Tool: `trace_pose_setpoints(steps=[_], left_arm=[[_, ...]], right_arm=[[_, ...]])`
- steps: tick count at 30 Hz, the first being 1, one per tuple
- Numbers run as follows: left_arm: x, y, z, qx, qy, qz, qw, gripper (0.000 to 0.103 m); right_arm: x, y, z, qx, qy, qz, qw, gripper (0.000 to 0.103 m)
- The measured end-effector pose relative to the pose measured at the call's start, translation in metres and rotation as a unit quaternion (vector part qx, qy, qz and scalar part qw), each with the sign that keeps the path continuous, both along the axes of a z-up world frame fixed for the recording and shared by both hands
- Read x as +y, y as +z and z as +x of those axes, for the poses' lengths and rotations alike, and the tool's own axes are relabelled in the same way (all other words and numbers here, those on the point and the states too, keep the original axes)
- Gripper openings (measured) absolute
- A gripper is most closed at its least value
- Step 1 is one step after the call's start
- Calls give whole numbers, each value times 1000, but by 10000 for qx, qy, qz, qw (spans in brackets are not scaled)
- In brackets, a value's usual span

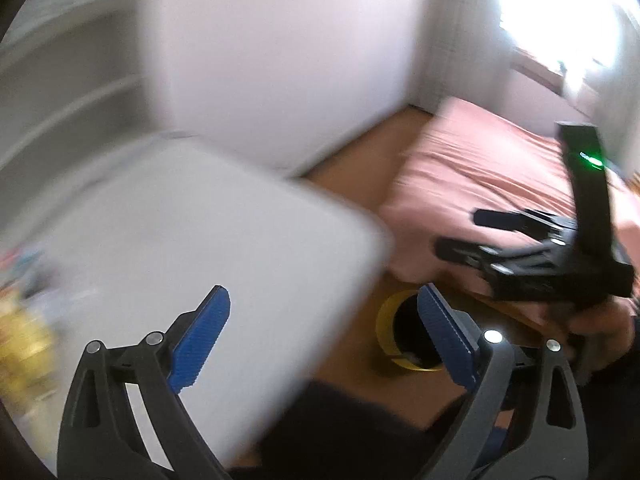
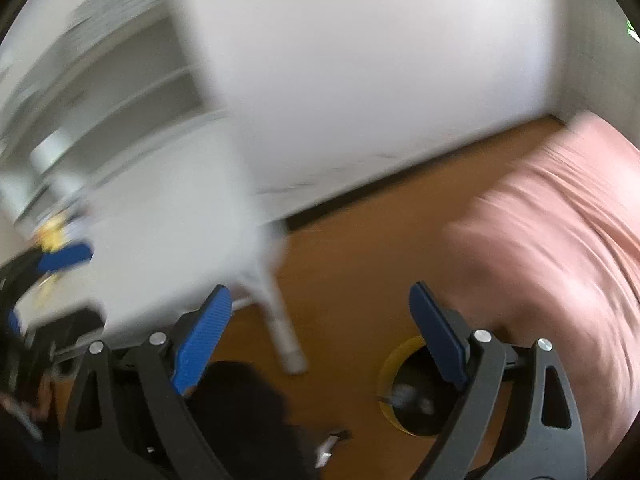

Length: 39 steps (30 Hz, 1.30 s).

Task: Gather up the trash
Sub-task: 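Return to the desk and grasp the yellow snack bag with the right tool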

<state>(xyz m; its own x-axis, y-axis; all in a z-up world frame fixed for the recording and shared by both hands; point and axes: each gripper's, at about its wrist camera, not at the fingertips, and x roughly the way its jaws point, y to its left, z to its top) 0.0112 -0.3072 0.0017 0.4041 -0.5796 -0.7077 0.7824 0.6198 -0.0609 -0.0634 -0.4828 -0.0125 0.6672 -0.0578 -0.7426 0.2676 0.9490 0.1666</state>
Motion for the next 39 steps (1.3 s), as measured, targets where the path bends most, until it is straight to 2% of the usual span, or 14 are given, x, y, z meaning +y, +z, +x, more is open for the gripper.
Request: trace_pose_setpoints(steps=[2,5,8,10,13,15,16,19,22,25,27,30,36,39], left_arm=[[54,5,20,-89,639,51,9979,92],[141,5,43,-118,1680,161,9856,92],[218,-1,50,4,2541,163,9670,92],[269,-5,48,117,3077,3,9514,92],[311,-11,42,331,3445,-118,9381,92],[327,-12,36,368,3581,-188,9328,92],[334,-13,34,392,3622,-202,9311,92],[347,-22,28,478,3666,-212,9289,92],[344,-25,23,479,3577,-196,9324,92],[336,-25,23,436,3476,-194,9364,92],[331,-26,27,424,3420,-195,9385,92],[325,-28,34,370,3337,-174,9418,92],[325,-31,49,310,3326,-98,9425,92],[335,-27,56,298,3440,-165,9384,92]], right_arm=[[41,3,34,-7,659,231,9976,87],[109,5,87,21,1617,676,9845,87],[172,4,129,155,2301,1042,9674,87],[205,1,146,280,2585,1331,9564,87],[234,-11,167,545,2765,1901,9404,87],[247,-19,174,641,2848,2265,9292,87],[250,-20,176,648,2830,2338,9279,87],[255,-28,189,652,2538,2677,9272,87],[252,-33,203,594,2313,3177,9176,87],[252,-27,211,328,2150,3341,9171,87],[253,-21,214,231,2130,3355,9174,81],[260,-15,221,247,2130,3318,9187,67],[283,-9,247,298,2358,3378,9107,19],[287,4,244,144,2440,3246,9137,19]])
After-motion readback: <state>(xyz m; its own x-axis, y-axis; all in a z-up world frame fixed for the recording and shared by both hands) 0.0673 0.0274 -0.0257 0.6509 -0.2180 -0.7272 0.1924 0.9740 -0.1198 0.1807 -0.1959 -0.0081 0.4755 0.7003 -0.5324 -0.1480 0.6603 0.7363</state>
